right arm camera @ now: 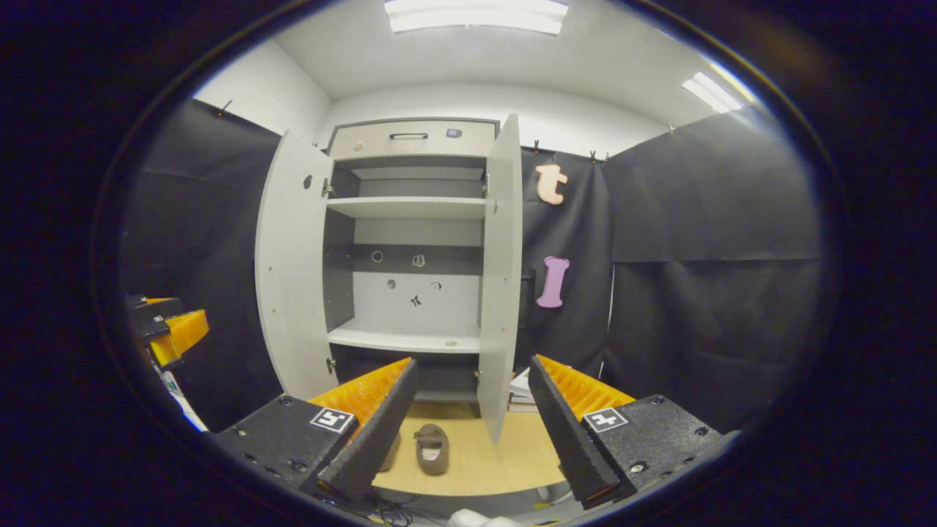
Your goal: Grab one shoe with the right hand and put it into the shoe cabinet, grab the other shoe with the left hand and put it into the shoe cabinet; then close the right door with the right hand and the left door with the left hand.
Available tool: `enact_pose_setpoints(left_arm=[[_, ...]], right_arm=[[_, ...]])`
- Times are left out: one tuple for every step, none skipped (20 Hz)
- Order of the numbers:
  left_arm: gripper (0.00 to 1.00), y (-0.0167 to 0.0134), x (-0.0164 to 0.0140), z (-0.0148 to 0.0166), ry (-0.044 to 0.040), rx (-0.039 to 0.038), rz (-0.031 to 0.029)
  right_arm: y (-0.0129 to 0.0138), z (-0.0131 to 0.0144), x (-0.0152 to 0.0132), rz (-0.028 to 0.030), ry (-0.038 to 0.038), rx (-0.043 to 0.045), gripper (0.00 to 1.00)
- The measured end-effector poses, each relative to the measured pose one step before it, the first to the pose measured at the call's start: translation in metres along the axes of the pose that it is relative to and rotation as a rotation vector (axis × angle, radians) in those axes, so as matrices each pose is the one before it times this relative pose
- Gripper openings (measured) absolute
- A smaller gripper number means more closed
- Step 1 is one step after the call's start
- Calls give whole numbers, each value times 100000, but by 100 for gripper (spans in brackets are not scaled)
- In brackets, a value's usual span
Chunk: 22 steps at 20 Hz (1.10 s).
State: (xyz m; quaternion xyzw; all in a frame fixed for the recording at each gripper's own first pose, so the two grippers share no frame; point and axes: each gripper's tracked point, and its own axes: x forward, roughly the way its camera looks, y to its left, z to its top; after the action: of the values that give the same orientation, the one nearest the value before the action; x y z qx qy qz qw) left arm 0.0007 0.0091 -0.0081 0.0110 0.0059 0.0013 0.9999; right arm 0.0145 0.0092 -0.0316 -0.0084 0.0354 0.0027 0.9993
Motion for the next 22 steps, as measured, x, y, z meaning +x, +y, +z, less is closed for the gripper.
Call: enact_pose_setpoints(left_arm=[[96,7,-50,-153,461,-272,-204],[96,213,-37,-220,672,-114,561],[96,213,64,-126,139,54,575],[96,156,112,-7,-44,0,653],[96,255,-32,-247,406,-225,706],[96,140,74,-201,596,-393,826],[96,144,108,-183,493,-346,968],[96,227,142,-201,588,-176,1209],[96,329,173,-155,701,131,1439],[96,297,176,-268,973,414,1465],[96,152,233,-61,482,494,1263],[96,182,212,-56,535,504,1223],[96,-7,127,-79,496,489,1119],[96,-75,290,-83,613,472,822],[96,-2,250,-175,774,532,774],[96,16,321,-235,630,655,704],[96,-43,371,-114,807,487,806],[96,-95,427,-152,528,179,314],[96,-90,497,35,211,69,305],[96,110,385,43,485,59,1057],[96,-76,561,-50,211,94,980],[96,66,545,-137,544,307,1116]], right_arm=[[331,-521,246,751,950,-1037,99],[348,-649,381,994,1716,-1440,99],[63,-746,500,407,1920,-1511,99],[223,-650,484,903,2157,-937,99],[461,-891,579,1416,2297,-179,99],[547,-1068,761,1809,2982,87,99],[443,-1452,948,1595,3588,66,99],[495,-1474,1136,1741,4433,479,99],[651,-1444,1308,2309,3756,1569,100],[648,-1541,1329,2269,4385,2035,99],[435,-1693,1464,1740,4530,1372,99],[238,-1388,1532,994,3502,463,99],[118,-1536,1553,813,3981,-285,99],[323,-1269,1821,893,4355,-335,99],[453,-1259,1898,1667,3517,272,99],[306,-1010,1939,1290,3909,343,99],[191,-1187,1841,816,3665,70,99],[243,-1008,1781,1473,3323,1064,99],[170,-900,1857,616,3150,2493,99],[185,-747,1572,1527,2930,3100,99],[88,-585,1795,259,3021,1171,99],[-213,-477,1671,-406,2119,-402,97]])
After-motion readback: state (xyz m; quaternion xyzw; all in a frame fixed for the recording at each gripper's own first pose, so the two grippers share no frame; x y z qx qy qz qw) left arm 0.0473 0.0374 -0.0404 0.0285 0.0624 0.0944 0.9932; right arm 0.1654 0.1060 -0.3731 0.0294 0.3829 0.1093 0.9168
